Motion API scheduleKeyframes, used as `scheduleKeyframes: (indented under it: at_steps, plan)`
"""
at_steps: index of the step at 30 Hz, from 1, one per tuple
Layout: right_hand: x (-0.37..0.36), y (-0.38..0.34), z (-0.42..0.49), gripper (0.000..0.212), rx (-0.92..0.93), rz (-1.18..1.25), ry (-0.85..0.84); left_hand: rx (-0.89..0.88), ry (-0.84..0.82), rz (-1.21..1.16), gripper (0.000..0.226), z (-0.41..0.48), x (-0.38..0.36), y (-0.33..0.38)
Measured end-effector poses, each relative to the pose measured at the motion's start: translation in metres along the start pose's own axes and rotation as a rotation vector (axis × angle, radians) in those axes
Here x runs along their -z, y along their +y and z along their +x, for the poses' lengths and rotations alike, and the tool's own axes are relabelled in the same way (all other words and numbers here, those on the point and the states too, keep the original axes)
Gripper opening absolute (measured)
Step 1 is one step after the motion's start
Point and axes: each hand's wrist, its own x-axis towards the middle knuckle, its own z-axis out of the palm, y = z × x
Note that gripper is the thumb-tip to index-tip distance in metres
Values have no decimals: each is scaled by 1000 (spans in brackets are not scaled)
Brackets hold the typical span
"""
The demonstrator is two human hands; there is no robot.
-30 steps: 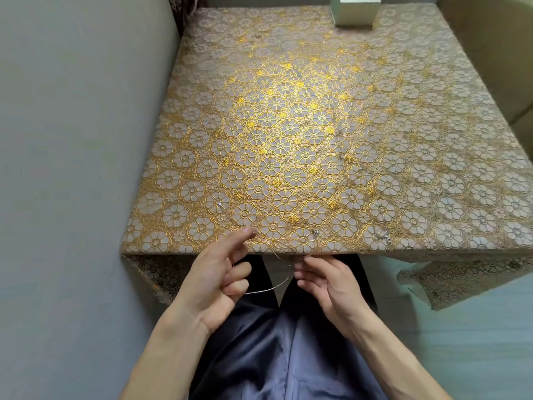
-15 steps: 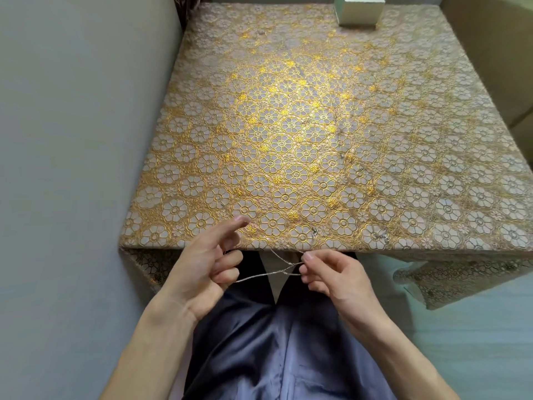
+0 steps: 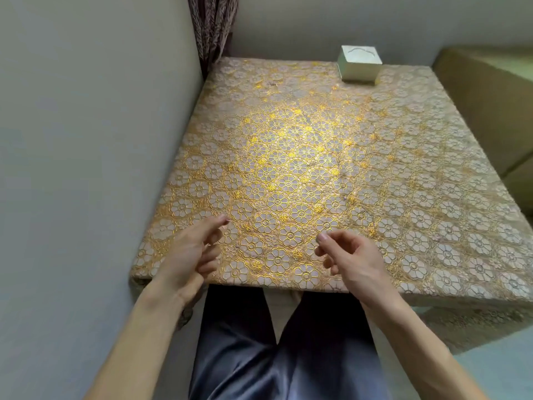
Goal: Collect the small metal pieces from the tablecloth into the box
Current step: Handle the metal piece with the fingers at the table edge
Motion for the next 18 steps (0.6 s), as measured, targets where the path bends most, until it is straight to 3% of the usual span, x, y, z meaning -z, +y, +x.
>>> scheduleKeyframes:
  at_steps: [6,10,14,18]
  plan:
    - [-5,-4,31,24,-16,-154,-18,-75,134,213,21,23,8,6]
    - [-7,-6,38,24,-16,-161,-16,-108,150,305,50,26,11,11]
    - [-7,-8,44,22,-27,-161,-15,-160,228,380,22,32,7,17]
    - [-7,-6,47,26,-36,-176,6,-169,228,308,27,32,3,24]
